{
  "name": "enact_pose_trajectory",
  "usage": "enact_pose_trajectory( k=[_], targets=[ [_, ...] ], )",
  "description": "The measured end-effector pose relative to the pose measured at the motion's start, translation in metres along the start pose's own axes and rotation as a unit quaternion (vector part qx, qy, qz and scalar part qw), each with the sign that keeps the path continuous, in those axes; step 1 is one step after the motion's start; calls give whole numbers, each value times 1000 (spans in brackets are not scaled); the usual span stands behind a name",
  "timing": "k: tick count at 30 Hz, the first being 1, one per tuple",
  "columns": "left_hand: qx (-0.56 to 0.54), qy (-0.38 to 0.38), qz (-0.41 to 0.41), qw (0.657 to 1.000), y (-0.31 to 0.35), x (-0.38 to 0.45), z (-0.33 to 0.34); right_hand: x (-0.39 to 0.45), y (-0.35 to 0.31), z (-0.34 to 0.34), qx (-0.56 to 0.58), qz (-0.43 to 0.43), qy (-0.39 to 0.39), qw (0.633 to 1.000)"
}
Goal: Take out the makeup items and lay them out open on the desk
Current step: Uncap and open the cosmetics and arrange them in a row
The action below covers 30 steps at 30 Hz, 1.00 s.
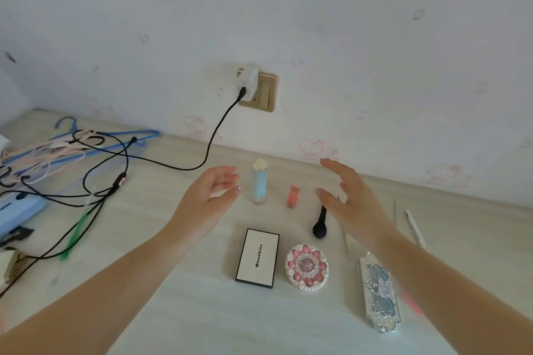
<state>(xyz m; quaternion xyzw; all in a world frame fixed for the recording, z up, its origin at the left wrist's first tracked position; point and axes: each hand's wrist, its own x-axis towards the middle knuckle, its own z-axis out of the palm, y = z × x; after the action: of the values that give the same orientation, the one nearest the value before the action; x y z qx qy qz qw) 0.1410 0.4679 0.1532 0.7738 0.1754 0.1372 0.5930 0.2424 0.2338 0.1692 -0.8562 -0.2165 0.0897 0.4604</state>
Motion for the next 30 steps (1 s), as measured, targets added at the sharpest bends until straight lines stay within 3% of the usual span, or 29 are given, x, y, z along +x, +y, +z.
enact_pose_trajectory(
  k=[14, 23, 30],
  targets=[
    [-32, 32, 142, 989, -96, 0, 11, -10, 54, 64, -17, -124, 59, 990],
    [-24, 13, 113, 993, -94, -19, 6, -62, 22, 79, -14, -114, 106, 988],
    [-36, 16, 89, 995, -105, 28, 28, -13, 0, 86, -150, -94, 106, 979]
  ],
)
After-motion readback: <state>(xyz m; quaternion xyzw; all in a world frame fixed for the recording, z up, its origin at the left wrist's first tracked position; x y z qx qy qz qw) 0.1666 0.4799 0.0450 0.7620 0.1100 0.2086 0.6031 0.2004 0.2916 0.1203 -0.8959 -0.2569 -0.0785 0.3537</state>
